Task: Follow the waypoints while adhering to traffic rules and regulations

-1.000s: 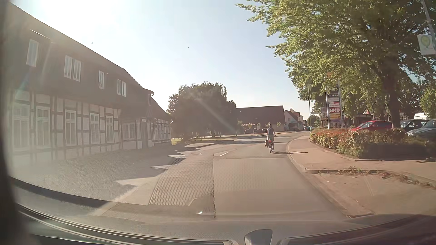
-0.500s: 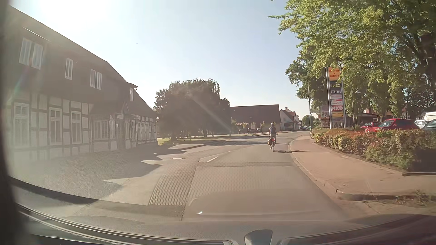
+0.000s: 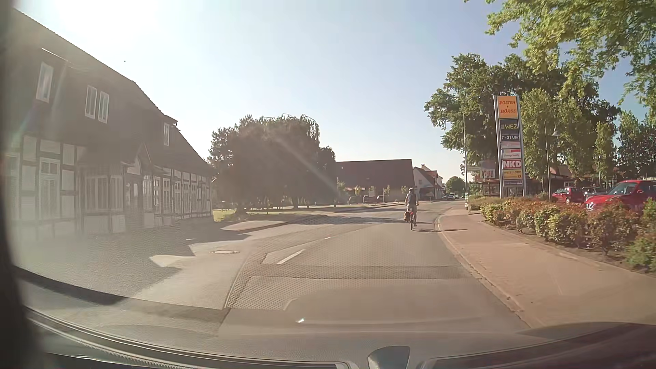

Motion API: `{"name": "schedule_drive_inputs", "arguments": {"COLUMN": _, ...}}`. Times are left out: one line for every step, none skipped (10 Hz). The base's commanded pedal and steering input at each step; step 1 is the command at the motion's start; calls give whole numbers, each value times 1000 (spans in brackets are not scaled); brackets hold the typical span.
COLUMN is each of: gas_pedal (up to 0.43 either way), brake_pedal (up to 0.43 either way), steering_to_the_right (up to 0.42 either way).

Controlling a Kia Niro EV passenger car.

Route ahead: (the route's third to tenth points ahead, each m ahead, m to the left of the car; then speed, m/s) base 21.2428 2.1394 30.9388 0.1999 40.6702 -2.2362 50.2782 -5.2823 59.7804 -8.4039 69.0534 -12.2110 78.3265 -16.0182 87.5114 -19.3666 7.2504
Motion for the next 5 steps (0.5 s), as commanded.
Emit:
{"name": "schedule_drive_inputs", "arguments": {"gas_pedal": 0, "brake_pedal": 6, "steering_to_the_right": 32}}
{"name": "schedule_drive_inputs", "arguments": {"gas_pedal": 0, "brake_pedal": 6, "steering_to_the_right": 33}}
{"name": "schedule_drive_inputs", "arguments": {"gas_pedal": 0, "brake_pedal": 6, "steering_to_the_right": 33}}
{"name": "schedule_drive_inputs", "arguments": {"gas_pedal": 0, "brake_pedal": 6, "steering_to_the_right": 33}}
{"name": "schedule_drive_inputs", "arguments": {"gas_pedal": 0, "brake_pedal": 0, "steering_to_the_right": 33}}
